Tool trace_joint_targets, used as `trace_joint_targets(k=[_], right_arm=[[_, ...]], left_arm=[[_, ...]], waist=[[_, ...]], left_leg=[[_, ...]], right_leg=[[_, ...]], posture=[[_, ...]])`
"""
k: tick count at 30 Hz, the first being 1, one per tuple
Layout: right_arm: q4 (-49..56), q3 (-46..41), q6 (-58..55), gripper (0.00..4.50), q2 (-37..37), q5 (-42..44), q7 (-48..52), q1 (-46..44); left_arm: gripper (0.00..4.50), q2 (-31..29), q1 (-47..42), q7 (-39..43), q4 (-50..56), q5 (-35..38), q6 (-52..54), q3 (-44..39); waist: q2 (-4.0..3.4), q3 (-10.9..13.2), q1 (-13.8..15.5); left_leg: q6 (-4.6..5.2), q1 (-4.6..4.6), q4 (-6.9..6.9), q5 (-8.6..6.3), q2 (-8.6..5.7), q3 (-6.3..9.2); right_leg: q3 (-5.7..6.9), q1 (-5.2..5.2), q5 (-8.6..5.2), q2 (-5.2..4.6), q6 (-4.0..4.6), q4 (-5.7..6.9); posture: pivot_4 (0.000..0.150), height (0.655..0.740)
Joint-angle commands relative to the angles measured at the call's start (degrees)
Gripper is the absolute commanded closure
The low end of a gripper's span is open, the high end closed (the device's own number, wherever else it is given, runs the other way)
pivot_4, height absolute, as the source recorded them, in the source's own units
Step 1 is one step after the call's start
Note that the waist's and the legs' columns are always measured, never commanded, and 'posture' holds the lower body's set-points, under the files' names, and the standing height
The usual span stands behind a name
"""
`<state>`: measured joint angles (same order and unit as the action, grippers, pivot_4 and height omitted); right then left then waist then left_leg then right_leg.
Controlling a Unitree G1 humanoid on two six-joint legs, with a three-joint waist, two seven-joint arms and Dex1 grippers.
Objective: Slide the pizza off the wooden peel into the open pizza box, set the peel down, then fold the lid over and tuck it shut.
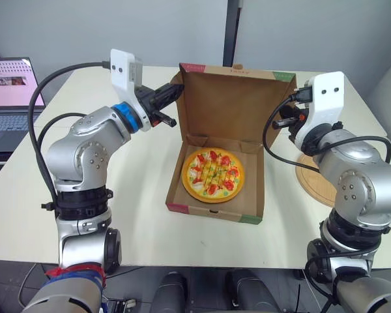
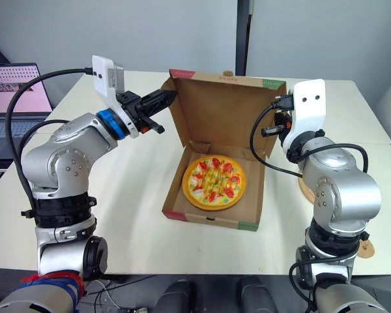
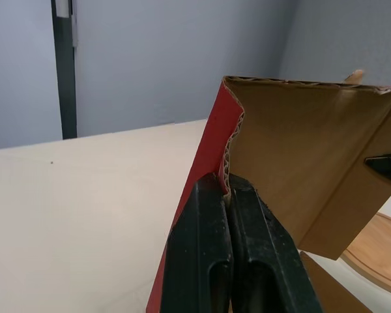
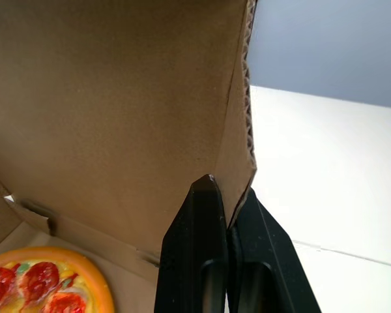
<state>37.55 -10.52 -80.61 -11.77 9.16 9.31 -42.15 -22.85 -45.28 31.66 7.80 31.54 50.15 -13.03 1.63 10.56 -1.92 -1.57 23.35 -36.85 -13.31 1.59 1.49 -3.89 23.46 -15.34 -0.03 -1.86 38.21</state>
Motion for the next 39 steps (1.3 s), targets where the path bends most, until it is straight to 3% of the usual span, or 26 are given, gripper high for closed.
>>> trace_joint_targets(k=[1, 11, 30, 39], right_arm=[[5.3, 2.4, -1.4, 4.48, 4.1, 3.5, 0.5, -1.1], [8.0, 4.3, -2.0, 4.48, 14.1, 2.3, -3.8, 4.6], [14.8, 5.2, -6.5, 4.48, 15.7, 4.6, -1.2, 9.0], [18.6, 8.5, -5.2, 4.48, 17.2, 4.8, -0.7, 16.2]], left_arm=[[4.50, 2.5, 0.0, -0.6, 5.1, 4.2, 2.1, 2.0], [4.50, 4.7, 4.0, -3.8, 10.1, 6.3, 4.4, 0.9], [4.50, 0.4, 9.9, -5.5, 18.8, 20.3, 13.1, -7.0], [4.50, -1.1, 18.6, -7.6, 23.3, 25.0, 12.0, -8.8]], waist=[[0.00, 0.0, 0.0], [0.02, -0.1, -0.4], [0.02, -0.1, -1.3], [0.12, -0.1, -1.3]], left_leg=[[0.00, 0.00, 0.00, 0.00, 0.00, 0.01], [-0.02, -0.04, -0.01, 0.01, -0.02, -0.01], [-0.02, -0.07, 0.00, 0.01, 0.00, -0.01], [-0.02, -0.26, 0.06, 0.01, 0.05, -0.03]], right_leg=[[0.01, 0.00, 0.00, 0.00, 0.00, 0.00], [0.01, -0.01, 0.00, 0.01, 0.00, 0.00], [0.00, -0.03, -0.01, 0.07, -0.01, -0.04], [-0.03, -0.19, -0.03, 0.07, -0.01, -0.11]], posture=[[0.150, 0.7306], [0.150, 0.7306], [0.150, 0.7306], [0.150, 0.7306]])
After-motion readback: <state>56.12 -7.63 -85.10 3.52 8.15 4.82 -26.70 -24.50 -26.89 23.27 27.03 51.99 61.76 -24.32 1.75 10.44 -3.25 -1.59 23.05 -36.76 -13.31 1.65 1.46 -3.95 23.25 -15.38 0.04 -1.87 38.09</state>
